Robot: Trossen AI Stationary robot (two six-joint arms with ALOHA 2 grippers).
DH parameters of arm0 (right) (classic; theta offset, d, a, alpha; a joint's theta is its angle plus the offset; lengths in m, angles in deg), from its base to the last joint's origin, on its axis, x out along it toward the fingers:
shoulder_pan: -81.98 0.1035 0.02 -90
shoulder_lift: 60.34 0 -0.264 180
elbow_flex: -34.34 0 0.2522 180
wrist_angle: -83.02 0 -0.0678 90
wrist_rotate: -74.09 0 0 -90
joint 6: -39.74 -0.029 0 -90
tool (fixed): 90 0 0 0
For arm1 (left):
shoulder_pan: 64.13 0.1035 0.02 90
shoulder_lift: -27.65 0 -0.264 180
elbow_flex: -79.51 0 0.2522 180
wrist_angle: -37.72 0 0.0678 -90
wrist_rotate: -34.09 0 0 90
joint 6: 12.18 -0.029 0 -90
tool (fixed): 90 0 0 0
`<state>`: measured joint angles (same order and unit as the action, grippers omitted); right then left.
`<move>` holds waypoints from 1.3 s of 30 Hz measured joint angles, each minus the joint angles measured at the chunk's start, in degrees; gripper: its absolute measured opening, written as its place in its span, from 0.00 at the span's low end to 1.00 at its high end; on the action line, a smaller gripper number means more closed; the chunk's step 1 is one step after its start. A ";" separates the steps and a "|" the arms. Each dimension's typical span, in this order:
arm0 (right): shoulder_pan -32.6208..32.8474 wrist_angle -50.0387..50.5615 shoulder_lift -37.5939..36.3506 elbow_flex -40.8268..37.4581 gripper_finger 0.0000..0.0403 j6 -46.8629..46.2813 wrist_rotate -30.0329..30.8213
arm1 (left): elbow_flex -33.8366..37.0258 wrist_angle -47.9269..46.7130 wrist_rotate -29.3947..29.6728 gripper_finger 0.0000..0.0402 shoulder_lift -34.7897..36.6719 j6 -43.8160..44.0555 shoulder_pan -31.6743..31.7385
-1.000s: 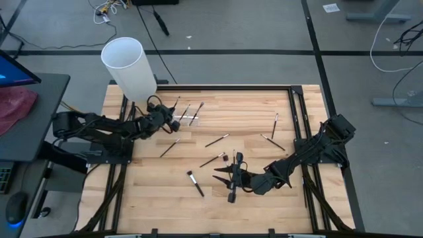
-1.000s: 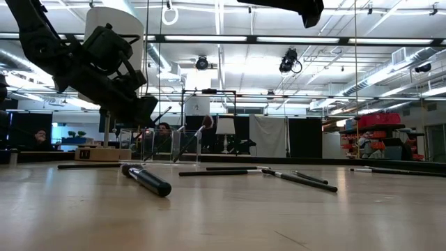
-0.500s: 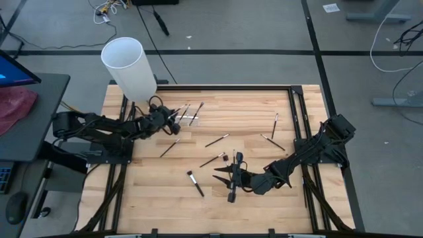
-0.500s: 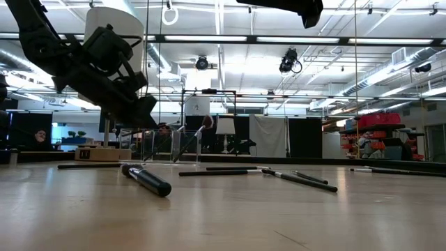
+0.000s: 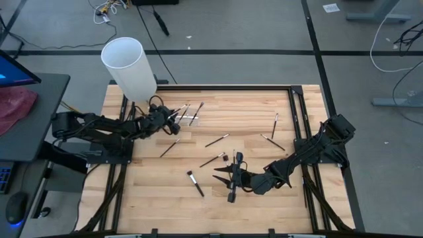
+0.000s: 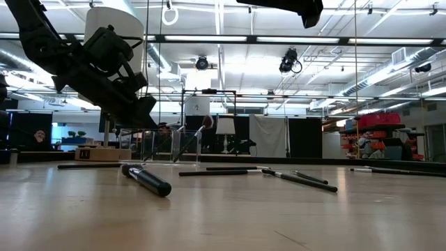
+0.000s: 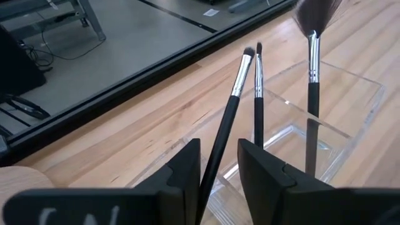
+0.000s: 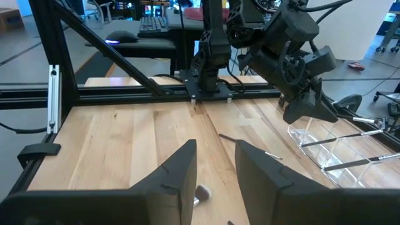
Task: Put items in baskets/containers
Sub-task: Put the eyeshadow brush into the transparent organizer
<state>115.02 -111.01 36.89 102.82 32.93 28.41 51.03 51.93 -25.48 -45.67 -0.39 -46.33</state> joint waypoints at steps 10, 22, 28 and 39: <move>0.00 0.08 0.00 0.04 0.28 0.01 -0.01 | 0.15 -3.54 -1.28 0.20 4.11 -0.42 -0.02; 0.00 0.13 0.00 0.04 0.28 0.00 -0.01 | 0.15 -5.71 -2.03 0.09 6.74 -0.50 -0.06; 0.00 0.13 0.00 0.04 0.28 0.01 -0.01 | 0.15 -6.58 -2.64 0.08 6.76 -1.82 -0.04; 0.00 0.50 0.00 0.04 0.28 0.02 -0.01 | 0.15 -1.64 1.31 0.03 6.76 -7.92 -2.93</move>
<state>115.02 -110.50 36.89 102.87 32.95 28.41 51.18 50.29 -24.17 -38.92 -8.31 -49.26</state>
